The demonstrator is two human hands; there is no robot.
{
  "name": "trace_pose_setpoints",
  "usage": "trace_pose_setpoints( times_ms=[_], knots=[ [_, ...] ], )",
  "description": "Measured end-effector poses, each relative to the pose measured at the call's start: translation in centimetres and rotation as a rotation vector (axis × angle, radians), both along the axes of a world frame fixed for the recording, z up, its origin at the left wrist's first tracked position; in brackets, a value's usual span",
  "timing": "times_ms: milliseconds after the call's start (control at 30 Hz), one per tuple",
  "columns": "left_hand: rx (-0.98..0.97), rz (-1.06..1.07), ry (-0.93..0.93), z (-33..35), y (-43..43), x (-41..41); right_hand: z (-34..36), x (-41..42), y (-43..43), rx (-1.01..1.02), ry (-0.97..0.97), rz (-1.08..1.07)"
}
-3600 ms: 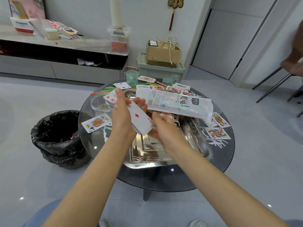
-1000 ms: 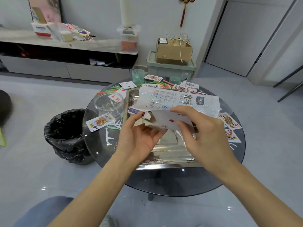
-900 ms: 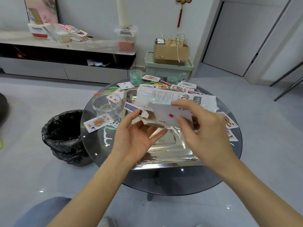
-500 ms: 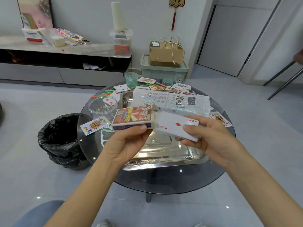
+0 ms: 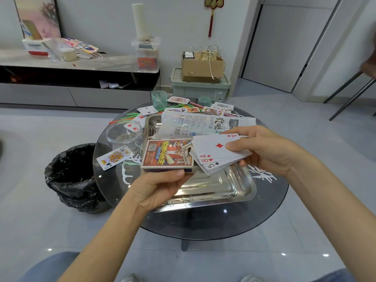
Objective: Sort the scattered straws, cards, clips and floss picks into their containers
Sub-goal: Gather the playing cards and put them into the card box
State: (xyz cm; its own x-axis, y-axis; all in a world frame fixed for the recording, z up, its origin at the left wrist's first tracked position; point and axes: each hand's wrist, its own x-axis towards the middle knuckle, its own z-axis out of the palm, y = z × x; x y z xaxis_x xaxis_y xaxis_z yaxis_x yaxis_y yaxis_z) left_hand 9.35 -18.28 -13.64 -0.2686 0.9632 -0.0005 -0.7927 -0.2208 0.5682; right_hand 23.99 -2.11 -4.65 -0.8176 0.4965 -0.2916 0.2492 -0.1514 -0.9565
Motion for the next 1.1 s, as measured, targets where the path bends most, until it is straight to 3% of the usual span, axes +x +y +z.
trace_pose_setpoints(
  times_ms=[233, 600, 767, 967, 1100],
  knots=[
    [0.050, 0.062, -0.073, -0.1, 0.3, 0.3, -1.3, -0.2, -1.4, -0.077, 0.247, -0.321],
    [0.003, 0.175, -0.126, -0.4, 1.2, 0.5, -3.0, -0.1, -4.1, 0.126, 0.351, -0.463],
    [0.002, 0.180, -0.106, -0.4, 1.3, 0.4, -3.4, -0.1, -4.2, 0.158, 0.349, -0.463],
    [-0.020, 0.205, -0.051, -0.5, 1.3, 0.2, -3.5, -0.2, -3.7, 0.037, 0.275, -0.350],
    [-0.030, 0.221, -0.024, -0.7, 1.4, 0.2, -3.5, -0.2, -3.4, 0.093, 0.233, -0.320]
  ],
)
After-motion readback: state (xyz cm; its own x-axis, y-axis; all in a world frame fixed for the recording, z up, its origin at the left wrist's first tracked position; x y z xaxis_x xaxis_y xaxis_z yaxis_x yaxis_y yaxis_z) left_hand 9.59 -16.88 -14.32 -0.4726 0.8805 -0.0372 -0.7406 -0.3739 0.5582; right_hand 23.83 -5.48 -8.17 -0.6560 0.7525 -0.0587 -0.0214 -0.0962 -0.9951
